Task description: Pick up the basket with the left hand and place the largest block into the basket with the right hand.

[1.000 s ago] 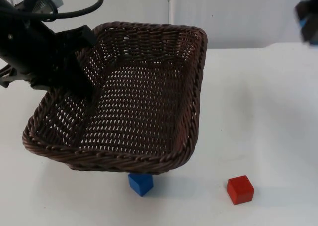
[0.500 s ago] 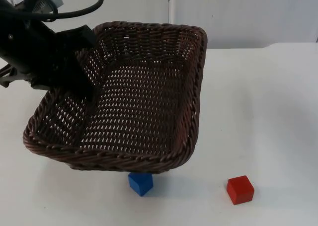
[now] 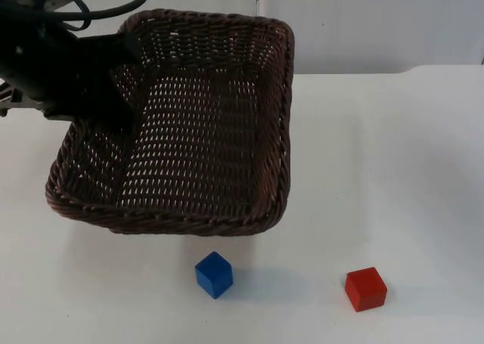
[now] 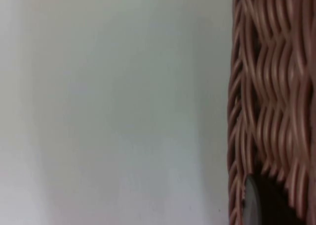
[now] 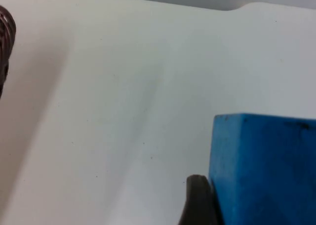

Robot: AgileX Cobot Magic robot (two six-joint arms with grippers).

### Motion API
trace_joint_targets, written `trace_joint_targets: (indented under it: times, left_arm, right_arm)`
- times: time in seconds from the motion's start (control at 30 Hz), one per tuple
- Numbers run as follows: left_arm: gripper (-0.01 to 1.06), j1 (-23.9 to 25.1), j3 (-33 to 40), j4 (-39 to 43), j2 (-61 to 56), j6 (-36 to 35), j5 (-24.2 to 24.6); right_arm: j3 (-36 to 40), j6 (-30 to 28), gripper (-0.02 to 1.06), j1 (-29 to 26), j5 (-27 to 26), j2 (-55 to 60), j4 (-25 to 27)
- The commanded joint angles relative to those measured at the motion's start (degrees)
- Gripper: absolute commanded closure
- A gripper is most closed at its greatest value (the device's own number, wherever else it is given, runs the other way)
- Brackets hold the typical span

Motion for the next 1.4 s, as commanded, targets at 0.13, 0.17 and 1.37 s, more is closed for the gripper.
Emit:
trace_joint_targets:
  times: [0.13, 0.17, 1.37]
  left_arm:
    - [1.05, -0.02, 0.16, -1.18, -0.91, -0.22, -2.28]
    - [1.05, -0.02, 0.16, -1.18, -0.91, -0.22, -2.41]
    - [1.05, -0.02, 0.16, -1.18, -0.91, -0.22, -6.34]
  right_arm:
    - [-0.24, -0.26, 1.05, 0.28, -1.24, -0.63, -0.07]
    - [-0.24, -0.35, 1.05, 0.28, -1.50, -0.63, -0.07]
    - [-11.59, -10.90, 1.05, 14.30, -8.71, 12.66, 1.39]
